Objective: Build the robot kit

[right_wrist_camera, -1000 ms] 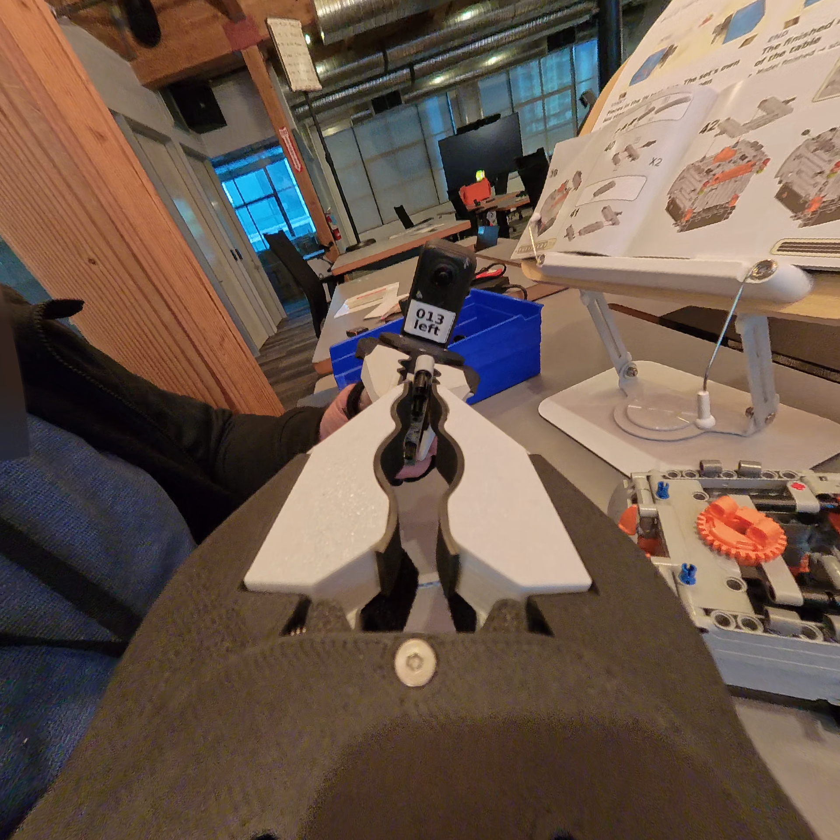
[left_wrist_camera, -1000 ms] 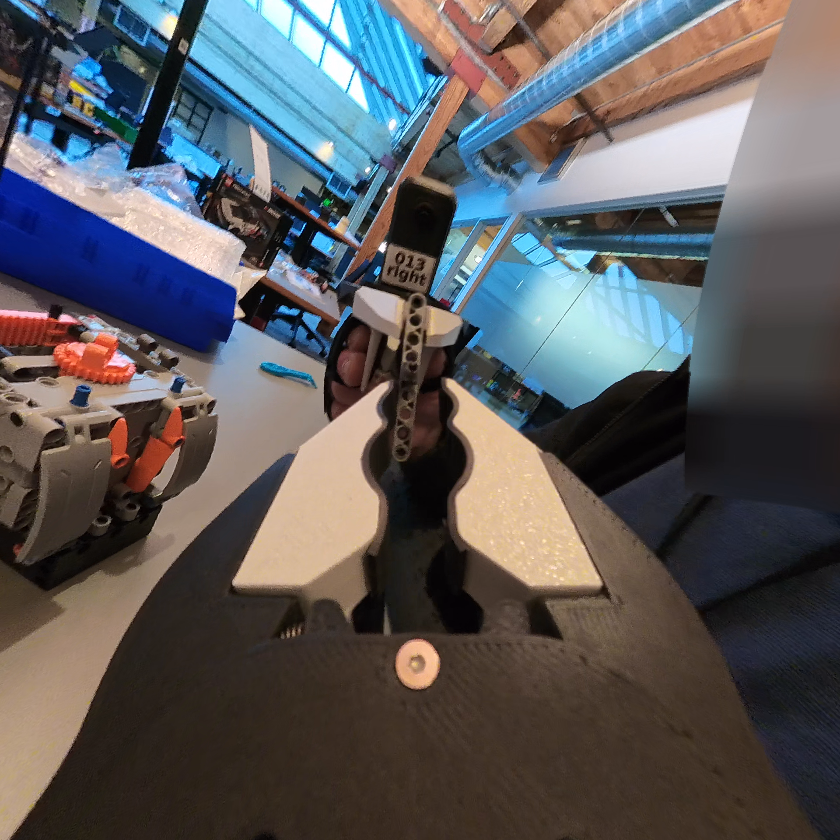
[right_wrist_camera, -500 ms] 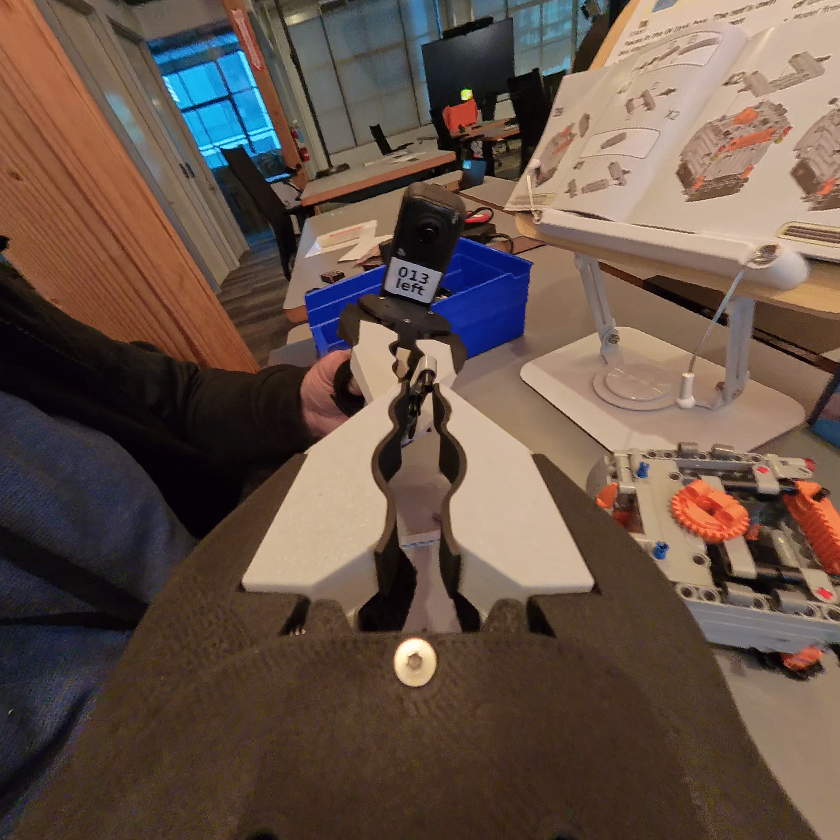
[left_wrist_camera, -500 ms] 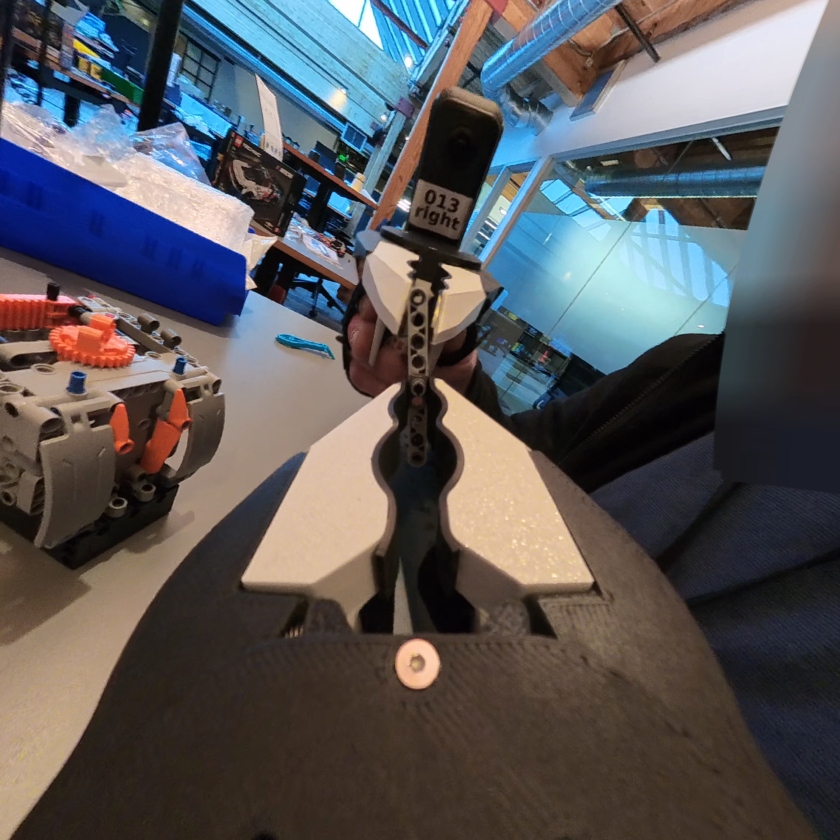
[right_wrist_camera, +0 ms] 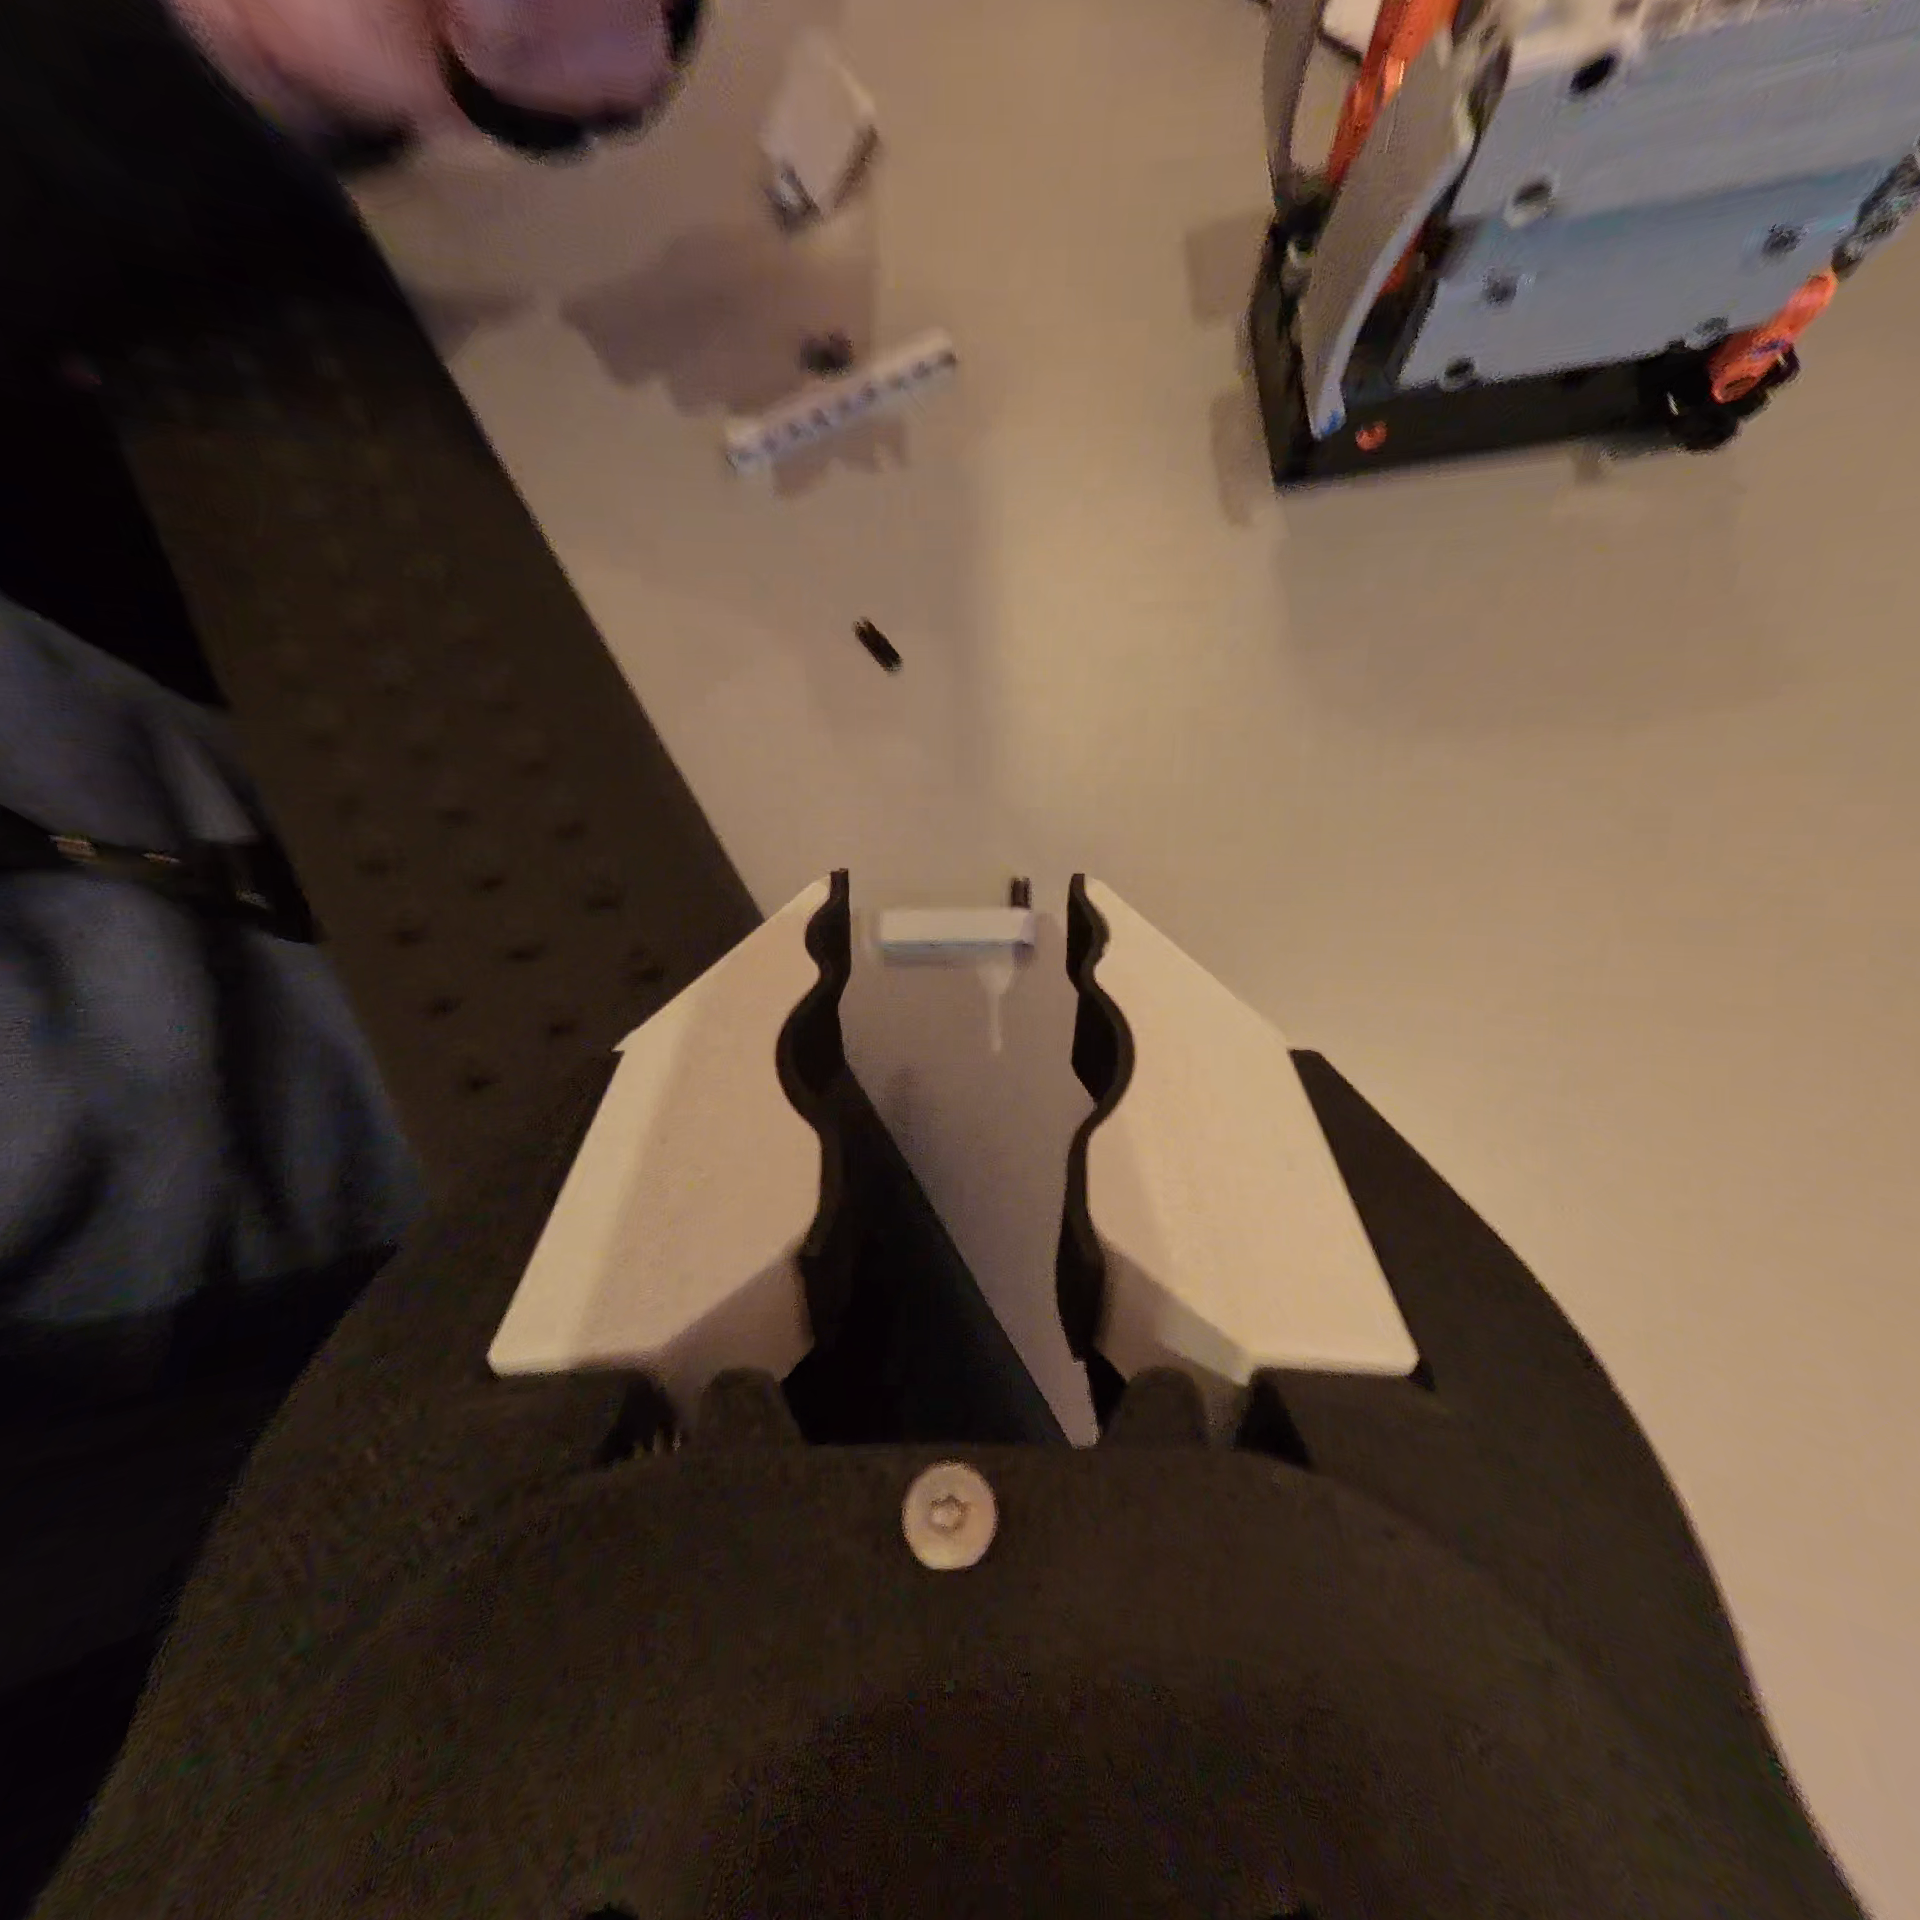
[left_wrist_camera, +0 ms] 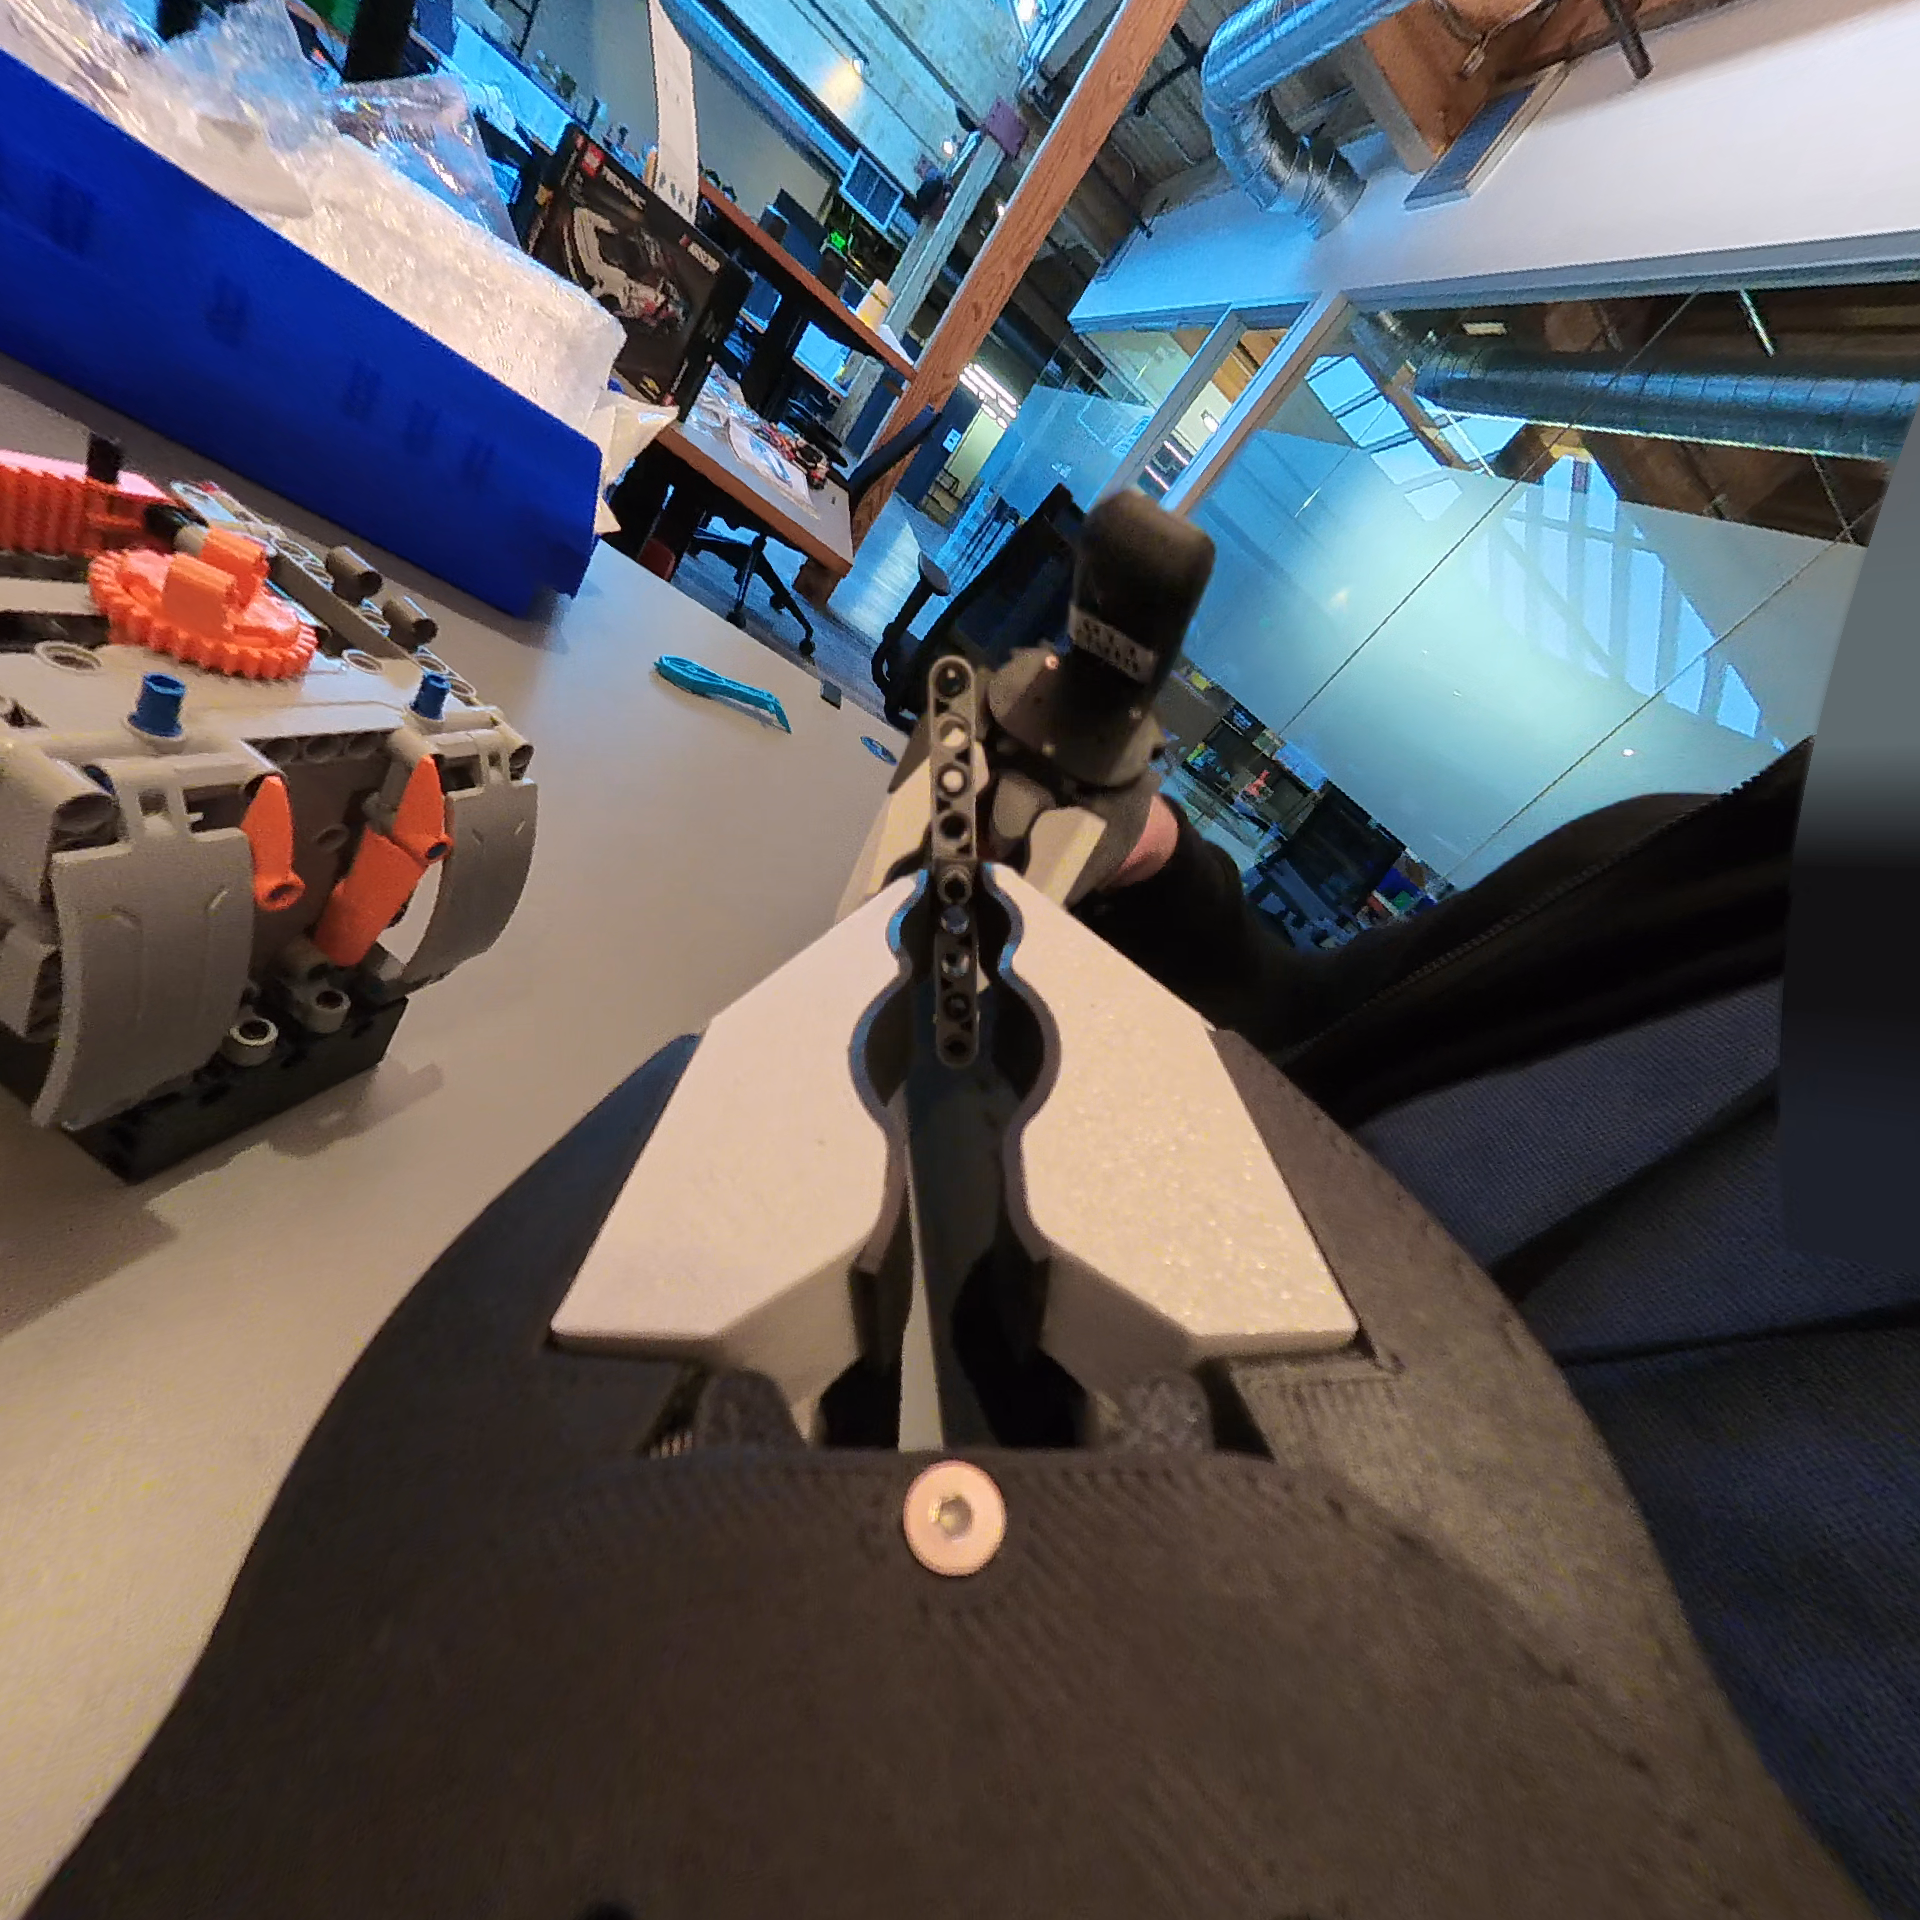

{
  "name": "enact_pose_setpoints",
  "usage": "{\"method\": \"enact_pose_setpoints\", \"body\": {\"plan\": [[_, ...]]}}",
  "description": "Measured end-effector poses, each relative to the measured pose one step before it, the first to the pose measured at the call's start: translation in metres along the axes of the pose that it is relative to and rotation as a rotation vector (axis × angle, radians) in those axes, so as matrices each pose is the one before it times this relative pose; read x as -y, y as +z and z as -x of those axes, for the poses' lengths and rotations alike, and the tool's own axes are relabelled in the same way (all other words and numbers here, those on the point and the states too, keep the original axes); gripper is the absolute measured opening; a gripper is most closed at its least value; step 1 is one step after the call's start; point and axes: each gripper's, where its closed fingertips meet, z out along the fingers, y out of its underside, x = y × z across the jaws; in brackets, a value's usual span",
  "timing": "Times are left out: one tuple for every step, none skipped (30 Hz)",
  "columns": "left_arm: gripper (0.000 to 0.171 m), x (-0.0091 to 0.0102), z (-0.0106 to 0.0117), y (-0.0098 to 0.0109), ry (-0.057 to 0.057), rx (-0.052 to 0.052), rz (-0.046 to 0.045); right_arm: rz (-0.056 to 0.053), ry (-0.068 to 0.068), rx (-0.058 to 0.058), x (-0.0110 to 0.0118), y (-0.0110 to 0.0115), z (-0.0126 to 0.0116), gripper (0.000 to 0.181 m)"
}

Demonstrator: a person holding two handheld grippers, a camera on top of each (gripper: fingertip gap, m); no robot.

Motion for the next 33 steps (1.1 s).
{"method": "enact_pose_setpoints", "body": {"plan": [[0.005, -0.00045, -0.00024, 0.00098, -0.0082, -0.0079, -0.00090, 0.0316, -0.0223, -0.0480, -0.00759, 0.00448, -0.00263, 0.040], [0.005, 0.00007, -0.00009, 0.00058, -0.0130, -0.0098, -0.00479, 0.0232, -0.0145, -0.0270, -0.00542, 0.00516, -0.00080, 0.039], [0.005, 0.00046, 0.00075, -0.00001, -0.0136, -0.0058, -0.00810, 0.0172, -0.0045, -0.0120, -0.00402, 0.00518, -0.00005, 0.040], [0.004, 0.00019, 0.00089, -0.00014, -0.0131, -0.0056, -0.00647, 0.0120, 0.0000, -0.0151, -0.00278, 0.00446, -0.00145, 0.041], [0.005, -0.00019, 0.00061, -0.00023, -0.0137, -0.0081, -0.00379, 0.0066, -0.0016, -0.0018, -0.00170, 0.00378, 0.00038, 0.041], [0.004, -0.00049, 0.00087, 0.00001, -0.0130, -0.0065, -0.00173, 0.0075, -0.0004, 0.0153, -0.00137, 0.00380, 0.00300, 0.040], [0.004, -0.00041, 0.00118, 0.00003, -0.0104, -0.0025, -0.00198, 0.0121, -0.0017, 0.0069, -0.00169, 0.00362, 0.00180, 0.039], [0.004, -0.00061, 0.00124, 0.00011, -0.0084, -0.0003, 0.00071, 0.0117, -0.0072, -0.0026, -0.00140, 0.00292, 0.00038, 0.038], [0.004, -0.00062, 0.00092, 0.00019, -0.0057, -0.0007, 0.00174, -0.0013, -0.0053, 0.0048, 0.00096, 0.00129, 0.00144, 0.031], [0.004, -0.00044, 0.00058, 0.00045, -0.0055, -0.0020, 0.00026, -0.0020, -0.0050, 0.0006, 0.00123, 0.00083, 0.00068, 0.031], [0.004, -0.00034, 0.00046, 0.00047, -0.0055, -0.0019, -0.00035, -0.0011, -0.0031, -0.0007, 0.00084, 0.00064, -0.00008, 0.031], [0.004, -0.00097, 0.00076, 0.00066, -0.0048, 0.0001, 0.00460, -0.0051, -0.0004, 0.0040, 0.00100, 0.00017, 0.00005, 0.030], [0.004, -0.00098, 0.00042, 0.00078, -0.0025, -0.0003, 0.00450, -0.0132, -0.0005, 0.0048, 0.00191, -0.00010, 0.00006, 0.026], [0.004, -0.00056, 0.00023, 0.00068, -0.0010, 0.0003, 0.00217, -0.0106, 0.0022, 0.0102, 0.00138, 0.00043, 0.00058, 0.026], [0.004, -0.00077, 0.00045, 0.00072, 0.0003, 0.0025, 0.00436, -0.0013, 0.0000, 0.0136, 0.00038, 0.00096, 0.00109, 0.027], [0.004, -0.00138, 0.00118, 0.00081, 0.0014, 0.0078, 0.00894, 0.0008, -0.0054, 0.0027, 0.00000, 0.00091, -0.00044, 0.031], [0.004, -0.00130, 0.00075, 0.00077, 0.0019, 0.0049, 0.00726, -0.0034, -0.0034, -0.0019, 0.00081, 0.00016, -0.00139, 0.032], [0.004, -0.00013, -0.00032, 0.00040, -0.0012, -0.0025, 0.00060, -0.0039, 0.0028, 0.0078, 0.00100, -0.00040, -0.00006, 0.034], [0.004, 0.00023, 0.00011, -0.00014, -0.0017, -0.0008, -0.00124, -0.0056, 0.0086, 0.0066, 0.00120, -0.00116, -0.00006, 0.034], [0.004, 0.00016, 0.00102, -0.00054, -0.0001, 0.0060, -0.00054, -0.0027, 0.0155, -0.0056, 0.00047, -0.00143, -0.00170, 0.034], [0.004, 0.00016, 0.00083, -0.00064, -0.0005, 0.0046, -0.00035, 0.0089, 0.0192, -0.0035, -0.00168, -0.00128, -0.00114, 0.035], [0.004, 0.00034, 0.00010, -0.00052, -0.0019, -0.0004, -0.00215, 0.0121, 0.0170, 0.0006, -0.00275, -0.00091, -0.00012, 0.036], [0.004, 0.00010, 0.00029, -0.00024, -0.0010, 0.0011, -0.00020, 0.0079, 0.0173, -0.0050, -0.00228, -0.00078, -0.00050, 0.038], [0.004, -0.00039, 0.00060, 0.00001, -0.0016, 0.0028, 0.00197, 0.0056, 0.0181, -0.0119, -0.00180, -0.00034, -0.00133, 0.038], [0.004, -0.00040, 0.00016, 0.00036, -0.0047, -0.0024, 0.00140, 0.0026, 0.0156, -0.0147, -0.00120, 0.00039, -0.00131, 0.038], [0.004, -0.00053, -0.00034, 0.00052, -0.0072, -0.0076, 0.00110, -0.0015, 0.0122, -0.0103, -0.00024, 0.00094, -0.00037, 0.037], [0.004, -0.00024, 0.00001, 0.00063, -0.0060, -0.0052, -0.00046, -0.0090, 0.0110, -0.0029, 0.00116, 0.00128, 0.00094, 0.035], [0.004, -0.00035, 0.00038, 0.00035, -0.0046, -0.0027, -0.00018, -0.0106, 0.0101, 0.0018, 0.00153, 0.00123, 0.00136, 0.032], [0.004, -0.00038, 0.00033, 0.00030, -0.0043, -0.0026, 0.00057, -0.0098, 0.0058, 0.0014, 0.00160, 0.00102, 0.00075, 0.028], [0.004, -0.00010, 0.00029, 0.00008, -0.0035, -0.0023, -0.00122, -0.0054, -0.0003, 0.0007, 0.00117, 0.00098, 0.00076, 0.027], [0.004, 0.00022, 0.00024, -0.00009, -0.0041, -0.0028, -0.00294, 0.0089, -0.0029, -0.0033, -0.00065, 0.00124, 0.00035, 0.020], [0.004, 0.00017, 0.00010, -0.00015, -0.0037, -0.0030, -0.00249, 0.0104, -0.0060, -0.0076, -0.00066, 0.00146, -0.00013, 0.017], [0.004, -0.00014, 0.00038, -0.00004, -0.0019, -0.0005, 0.00015, 0.0047, -0.0082, 0.0025, 0.00030, 0.00112, 0.00148, 0.011]]}}
